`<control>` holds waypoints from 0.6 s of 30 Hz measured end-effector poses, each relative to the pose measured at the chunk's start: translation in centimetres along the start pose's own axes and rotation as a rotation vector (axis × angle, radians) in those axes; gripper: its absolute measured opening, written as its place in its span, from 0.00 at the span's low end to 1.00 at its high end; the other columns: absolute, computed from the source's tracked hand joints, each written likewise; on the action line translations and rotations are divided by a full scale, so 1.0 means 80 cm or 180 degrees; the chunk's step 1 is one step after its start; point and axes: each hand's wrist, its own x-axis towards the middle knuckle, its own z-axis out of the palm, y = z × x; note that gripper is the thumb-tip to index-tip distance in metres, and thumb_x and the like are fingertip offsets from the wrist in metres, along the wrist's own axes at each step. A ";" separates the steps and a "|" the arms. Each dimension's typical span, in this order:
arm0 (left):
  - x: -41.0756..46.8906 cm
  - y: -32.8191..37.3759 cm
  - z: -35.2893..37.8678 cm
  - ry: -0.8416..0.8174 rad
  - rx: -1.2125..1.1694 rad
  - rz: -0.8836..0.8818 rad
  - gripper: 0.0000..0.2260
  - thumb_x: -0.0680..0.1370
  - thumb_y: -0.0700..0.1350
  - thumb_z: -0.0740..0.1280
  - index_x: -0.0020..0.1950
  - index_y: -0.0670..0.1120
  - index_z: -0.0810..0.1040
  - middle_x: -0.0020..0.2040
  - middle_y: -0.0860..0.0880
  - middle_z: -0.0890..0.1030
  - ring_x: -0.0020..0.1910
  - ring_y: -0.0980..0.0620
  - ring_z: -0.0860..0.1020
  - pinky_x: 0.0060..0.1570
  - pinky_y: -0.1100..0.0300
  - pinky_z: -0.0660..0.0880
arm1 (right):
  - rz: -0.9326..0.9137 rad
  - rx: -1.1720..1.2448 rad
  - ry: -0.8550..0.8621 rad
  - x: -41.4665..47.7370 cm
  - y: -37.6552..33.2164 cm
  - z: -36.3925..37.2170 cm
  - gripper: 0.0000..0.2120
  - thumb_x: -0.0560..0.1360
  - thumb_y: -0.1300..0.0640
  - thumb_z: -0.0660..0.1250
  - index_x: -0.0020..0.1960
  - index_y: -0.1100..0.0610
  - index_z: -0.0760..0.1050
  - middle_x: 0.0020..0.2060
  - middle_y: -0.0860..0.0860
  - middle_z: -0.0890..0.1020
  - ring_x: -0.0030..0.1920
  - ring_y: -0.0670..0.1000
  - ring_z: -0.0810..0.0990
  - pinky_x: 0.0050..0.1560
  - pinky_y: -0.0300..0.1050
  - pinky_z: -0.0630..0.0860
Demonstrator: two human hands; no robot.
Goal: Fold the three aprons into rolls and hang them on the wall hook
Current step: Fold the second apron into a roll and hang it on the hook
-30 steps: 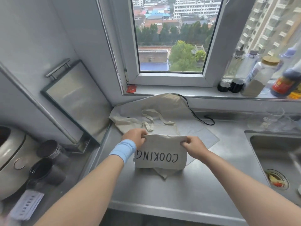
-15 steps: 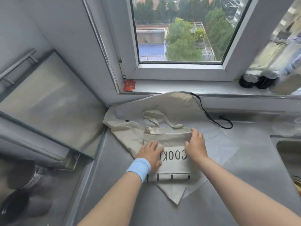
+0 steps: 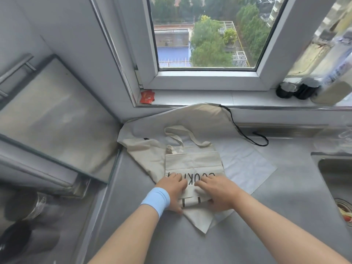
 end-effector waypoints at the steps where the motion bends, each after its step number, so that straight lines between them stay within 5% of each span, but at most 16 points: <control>1: -0.003 0.003 0.001 0.0005 -0.0046 -0.0029 0.26 0.65 0.54 0.74 0.57 0.50 0.67 0.57 0.49 0.68 0.56 0.48 0.67 0.51 0.54 0.70 | 0.0082 0.0077 0.0007 -0.001 -0.002 -0.003 0.19 0.68 0.50 0.65 0.58 0.51 0.69 0.51 0.50 0.76 0.48 0.56 0.77 0.41 0.48 0.70; 6: -0.018 0.028 -0.015 -0.0736 -0.0682 -0.0464 0.16 0.72 0.44 0.66 0.59 0.52 0.74 0.57 0.49 0.77 0.54 0.45 0.76 0.48 0.59 0.72 | 0.0768 0.1036 -0.0257 -0.019 -0.023 -0.036 0.10 0.68 0.54 0.64 0.49 0.48 0.74 0.47 0.48 0.80 0.49 0.55 0.79 0.42 0.44 0.71; 11: -0.031 0.042 -0.022 -0.2024 -0.1681 -0.0673 0.13 0.69 0.49 0.76 0.51 0.54 0.79 0.45 0.52 0.80 0.41 0.50 0.79 0.50 0.57 0.78 | 0.0998 0.2039 -0.2032 -0.027 -0.033 -0.049 0.11 0.67 0.51 0.72 0.50 0.47 0.80 0.50 0.47 0.83 0.47 0.50 0.79 0.47 0.42 0.75; 14: -0.022 0.037 -0.026 -0.1245 -0.1900 -0.0789 0.09 0.73 0.51 0.70 0.52 0.53 0.81 0.49 0.52 0.83 0.46 0.51 0.81 0.50 0.60 0.77 | 0.1228 0.2603 -0.1872 -0.019 -0.029 -0.046 0.12 0.68 0.45 0.69 0.50 0.47 0.82 0.48 0.46 0.85 0.45 0.48 0.82 0.53 0.45 0.77; 18: 0.005 0.017 -0.033 0.0447 -0.1434 -0.1052 0.10 0.77 0.48 0.63 0.58 0.56 0.76 0.59 0.53 0.77 0.55 0.50 0.78 0.55 0.58 0.74 | 0.1789 0.1937 -0.0212 0.006 -0.011 -0.050 0.15 0.74 0.52 0.61 0.59 0.47 0.77 0.56 0.47 0.82 0.56 0.51 0.79 0.52 0.43 0.74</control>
